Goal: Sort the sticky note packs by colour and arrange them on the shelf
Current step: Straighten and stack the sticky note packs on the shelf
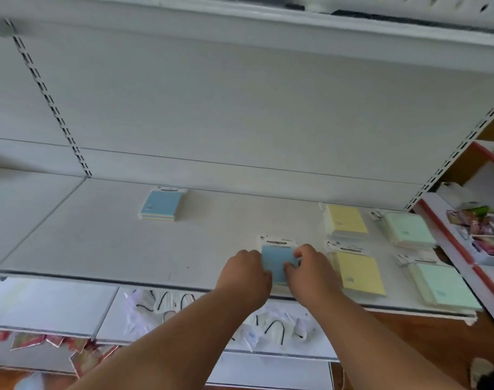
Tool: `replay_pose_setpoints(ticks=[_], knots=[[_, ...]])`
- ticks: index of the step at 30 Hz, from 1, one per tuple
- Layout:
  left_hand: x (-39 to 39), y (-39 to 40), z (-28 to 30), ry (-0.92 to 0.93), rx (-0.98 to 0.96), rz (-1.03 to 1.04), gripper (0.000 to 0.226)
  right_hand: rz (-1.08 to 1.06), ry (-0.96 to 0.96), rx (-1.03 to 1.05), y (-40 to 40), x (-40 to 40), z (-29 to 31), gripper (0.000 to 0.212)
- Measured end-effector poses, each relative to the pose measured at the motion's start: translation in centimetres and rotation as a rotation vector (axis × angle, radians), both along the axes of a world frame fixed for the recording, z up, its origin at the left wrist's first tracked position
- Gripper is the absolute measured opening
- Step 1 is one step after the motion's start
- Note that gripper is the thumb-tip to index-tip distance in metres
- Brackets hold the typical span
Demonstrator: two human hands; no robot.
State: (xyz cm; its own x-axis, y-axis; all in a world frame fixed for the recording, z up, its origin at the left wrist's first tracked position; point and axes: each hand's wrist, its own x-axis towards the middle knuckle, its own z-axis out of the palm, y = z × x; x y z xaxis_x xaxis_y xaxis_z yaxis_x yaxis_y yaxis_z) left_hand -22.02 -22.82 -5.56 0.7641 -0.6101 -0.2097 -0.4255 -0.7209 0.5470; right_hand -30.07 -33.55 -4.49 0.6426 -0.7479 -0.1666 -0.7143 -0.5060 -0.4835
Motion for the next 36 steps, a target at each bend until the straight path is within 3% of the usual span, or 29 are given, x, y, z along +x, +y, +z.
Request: replay_pose_setpoints(ticks=[5,8,11,16,21,25,36], knots=[[1.8,2.0,0.1,0.061,-0.073,0.192,0.018,-0.159,-0.196,0.267,1.8,2.2,0.6,0.044],[3.4,5.6,0.2,0.052,-0.182,0.238,0.029,-0.242,-0.338,0.521,4.5,4.4,1.2,0.051],[5.0,10.3,0.2,0.044,-0.302,0.329,0.043,-0.159,-0.405,0.672,8.1,7.3,1.2,0.01],[10.0,18.0,0.0,-0.013,-0.297,0.364,0.042,0.077,-0.397,0.43,15.5,12.9,0.9,0.019],[15.3,23.3,0.7,-0.216,-0.29,0.31,0.019,0.164,-0.486,0.195,20.8,16.5,1.0,0.019],[17.2,25.0,-0.3,-0.219,-0.247,0.231,0.007,0.131,-0.457,0.158,22.7,16.7,-0.6,0.016],[16.8,24.3,-1.8,-0.207,-0.356,0.066,0.009,-0.041,-0.382,0.082,22.9,15.6,-1.4,0.016]])
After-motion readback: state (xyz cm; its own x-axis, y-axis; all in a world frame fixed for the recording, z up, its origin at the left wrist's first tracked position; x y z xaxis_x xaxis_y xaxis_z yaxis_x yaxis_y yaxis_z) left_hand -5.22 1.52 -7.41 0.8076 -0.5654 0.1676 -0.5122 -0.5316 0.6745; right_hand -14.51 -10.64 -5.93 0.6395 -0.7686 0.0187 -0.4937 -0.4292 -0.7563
